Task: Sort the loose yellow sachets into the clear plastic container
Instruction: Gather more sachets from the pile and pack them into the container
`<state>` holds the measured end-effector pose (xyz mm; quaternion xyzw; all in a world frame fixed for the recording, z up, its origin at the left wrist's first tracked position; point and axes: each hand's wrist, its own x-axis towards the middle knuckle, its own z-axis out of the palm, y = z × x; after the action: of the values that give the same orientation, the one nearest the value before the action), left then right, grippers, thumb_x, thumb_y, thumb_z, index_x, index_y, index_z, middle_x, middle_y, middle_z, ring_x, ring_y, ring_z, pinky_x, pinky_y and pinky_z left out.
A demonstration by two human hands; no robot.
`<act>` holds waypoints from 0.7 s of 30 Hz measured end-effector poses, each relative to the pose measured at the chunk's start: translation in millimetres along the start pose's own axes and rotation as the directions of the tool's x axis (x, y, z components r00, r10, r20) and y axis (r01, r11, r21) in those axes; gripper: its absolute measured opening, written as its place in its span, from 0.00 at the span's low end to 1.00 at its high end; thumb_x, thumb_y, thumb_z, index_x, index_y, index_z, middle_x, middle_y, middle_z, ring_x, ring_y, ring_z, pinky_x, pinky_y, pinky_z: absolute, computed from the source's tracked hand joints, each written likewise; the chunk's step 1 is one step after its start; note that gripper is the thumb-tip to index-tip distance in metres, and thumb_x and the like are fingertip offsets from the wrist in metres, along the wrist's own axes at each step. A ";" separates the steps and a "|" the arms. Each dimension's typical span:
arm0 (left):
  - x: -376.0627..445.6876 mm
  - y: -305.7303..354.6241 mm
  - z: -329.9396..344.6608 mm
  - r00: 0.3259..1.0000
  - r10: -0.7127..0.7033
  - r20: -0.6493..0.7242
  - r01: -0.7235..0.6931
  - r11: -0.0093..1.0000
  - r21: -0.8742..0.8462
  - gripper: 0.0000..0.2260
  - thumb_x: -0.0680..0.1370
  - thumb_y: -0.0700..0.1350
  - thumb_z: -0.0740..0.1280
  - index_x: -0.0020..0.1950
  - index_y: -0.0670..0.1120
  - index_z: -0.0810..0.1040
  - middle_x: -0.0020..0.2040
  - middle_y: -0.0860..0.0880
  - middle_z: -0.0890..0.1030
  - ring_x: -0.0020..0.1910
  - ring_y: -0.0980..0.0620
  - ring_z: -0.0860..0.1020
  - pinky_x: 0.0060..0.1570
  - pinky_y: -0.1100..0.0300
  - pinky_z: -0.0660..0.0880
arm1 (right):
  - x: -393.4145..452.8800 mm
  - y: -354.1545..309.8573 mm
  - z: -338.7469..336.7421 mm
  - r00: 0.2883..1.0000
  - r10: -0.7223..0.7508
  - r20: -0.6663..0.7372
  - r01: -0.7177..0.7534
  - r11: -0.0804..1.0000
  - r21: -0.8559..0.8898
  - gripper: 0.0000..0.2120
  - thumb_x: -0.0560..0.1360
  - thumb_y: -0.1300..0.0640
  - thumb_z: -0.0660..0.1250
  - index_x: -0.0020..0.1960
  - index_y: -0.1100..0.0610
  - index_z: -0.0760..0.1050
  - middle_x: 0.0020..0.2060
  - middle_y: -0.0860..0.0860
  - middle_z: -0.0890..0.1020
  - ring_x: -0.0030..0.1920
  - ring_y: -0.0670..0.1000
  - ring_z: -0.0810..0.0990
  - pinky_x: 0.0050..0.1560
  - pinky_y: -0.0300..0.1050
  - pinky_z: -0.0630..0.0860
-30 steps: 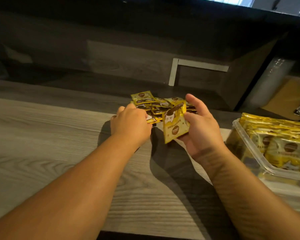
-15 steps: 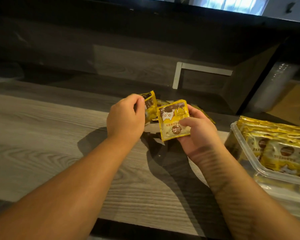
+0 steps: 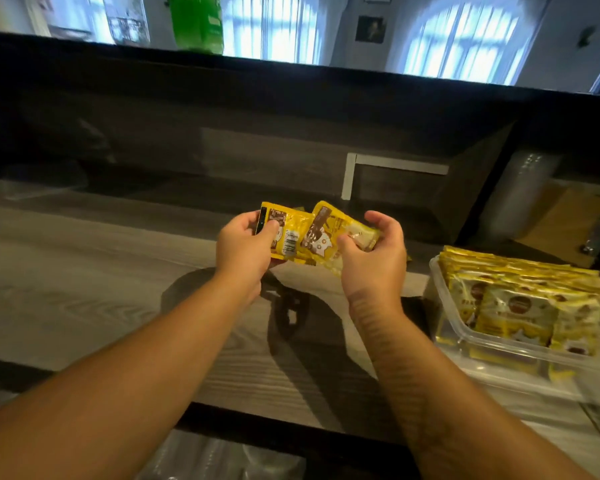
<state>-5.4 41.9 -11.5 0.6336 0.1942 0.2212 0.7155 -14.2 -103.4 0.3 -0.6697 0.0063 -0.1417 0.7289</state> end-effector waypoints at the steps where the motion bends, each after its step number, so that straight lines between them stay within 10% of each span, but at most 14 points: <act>1: -6.2 4.2 1.6 1.000 -0.015 0.026 0.015 1.000 -0.011 0.10 0.80 0.42 0.68 0.61 0.50 0.78 0.52 0.49 0.84 0.47 0.51 0.84 0.43 0.52 0.83 | -0.9 -6.9 -1.8 1.000 -0.004 0.002 0.004 1.000 0.002 0.23 0.75 0.61 0.71 0.64 0.43 0.69 0.56 0.45 0.78 0.51 0.47 0.82 0.42 0.43 0.84; 14: -130.7 42.1 71.3 0.927 0.038 0.373 0.133 0.896 -0.423 0.14 0.80 0.32 0.59 0.48 0.40 0.83 0.47 0.43 0.86 0.47 0.48 0.84 0.53 0.55 0.81 | -9.6 -72.4 -126.7 0.988 0.153 -0.005 -0.149 0.972 0.182 0.17 0.74 0.67 0.70 0.56 0.48 0.74 0.51 0.53 0.82 0.49 0.53 0.84 0.47 0.54 0.83; 17: -140.7 41.9 90.6 0.955 0.061 0.290 0.008 0.973 -0.229 0.09 0.79 0.36 0.68 0.52 0.48 0.84 0.50 0.49 0.85 0.49 0.52 0.84 0.53 0.53 0.82 | -9.8 -81.3 -163.4 0.991 0.117 -0.071 -0.105 0.982 0.157 0.20 0.73 0.69 0.69 0.57 0.49 0.75 0.51 0.54 0.82 0.49 0.54 0.84 0.46 0.57 0.83; 21: -149.6 38.7 106.4 0.934 0.178 0.310 -0.154 0.983 -0.100 0.28 0.75 0.31 0.72 0.69 0.55 0.74 0.57 0.56 0.78 0.54 0.55 0.81 0.44 0.61 0.81 | -12.6 -90.7 -201.4 0.994 0.033 -0.105 -0.023 0.995 0.098 0.19 0.74 0.71 0.67 0.53 0.48 0.75 0.49 0.53 0.80 0.48 0.54 0.84 0.42 0.58 0.84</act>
<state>-72.4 -125.7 39.4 0.6480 0.0138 0.1829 0.7392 -84.4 -302.7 66.0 -0.6250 0.0478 -0.1672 0.7610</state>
